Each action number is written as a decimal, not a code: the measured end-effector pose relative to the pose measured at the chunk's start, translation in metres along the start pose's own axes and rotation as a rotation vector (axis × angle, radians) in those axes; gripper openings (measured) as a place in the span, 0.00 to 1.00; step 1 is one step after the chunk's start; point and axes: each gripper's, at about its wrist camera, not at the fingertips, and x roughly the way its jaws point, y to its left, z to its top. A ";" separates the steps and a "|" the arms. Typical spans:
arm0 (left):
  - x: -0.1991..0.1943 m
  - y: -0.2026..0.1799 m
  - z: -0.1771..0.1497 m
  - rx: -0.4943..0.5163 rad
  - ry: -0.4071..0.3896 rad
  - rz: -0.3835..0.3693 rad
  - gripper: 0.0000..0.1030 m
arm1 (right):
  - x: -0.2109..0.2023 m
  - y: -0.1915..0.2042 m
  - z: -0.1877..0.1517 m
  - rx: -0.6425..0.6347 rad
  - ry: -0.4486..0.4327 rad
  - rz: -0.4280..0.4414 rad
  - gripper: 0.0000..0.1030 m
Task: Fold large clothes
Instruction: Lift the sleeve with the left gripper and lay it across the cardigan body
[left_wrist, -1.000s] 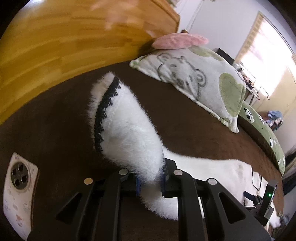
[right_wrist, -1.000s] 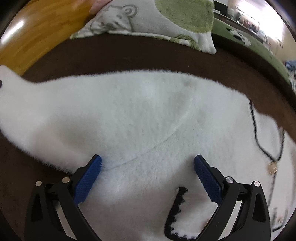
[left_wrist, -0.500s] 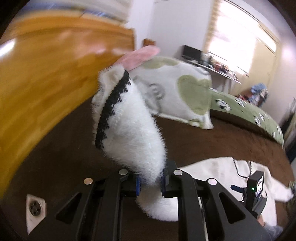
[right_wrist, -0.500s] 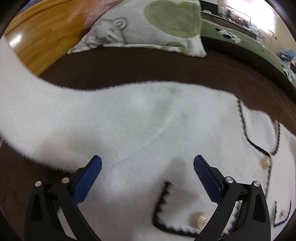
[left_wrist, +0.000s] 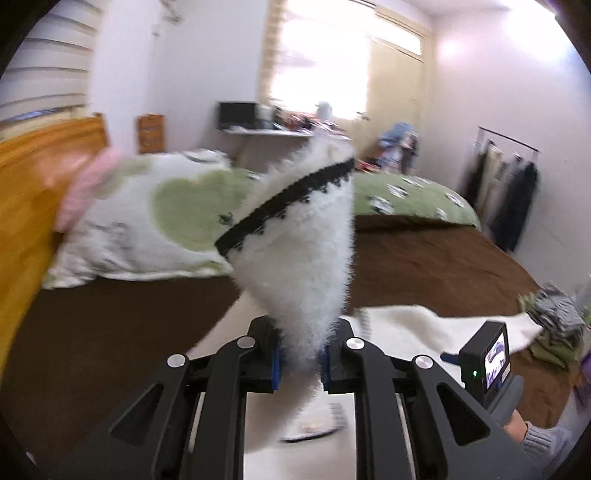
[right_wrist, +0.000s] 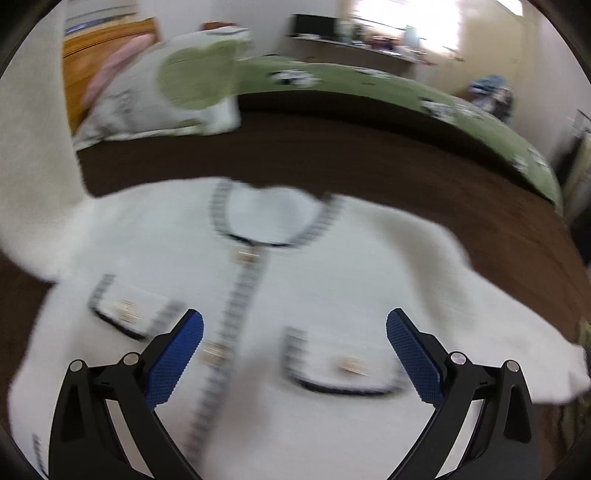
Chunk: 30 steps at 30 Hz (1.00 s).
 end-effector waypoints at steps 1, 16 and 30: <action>0.011 -0.014 -0.004 0.003 0.013 -0.019 0.17 | -0.001 -0.010 -0.004 0.016 0.004 -0.015 0.95; 0.186 -0.152 -0.160 0.132 0.372 -0.034 0.21 | 0.000 -0.117 -0.088 0.216 0.086 -0.080 0.95; 0.150 -0.143 -0.147 0.102 0.351 -0.115 0.94 | -0.007 -0.120 -0.076 0.271 0.071 -0.078 0.95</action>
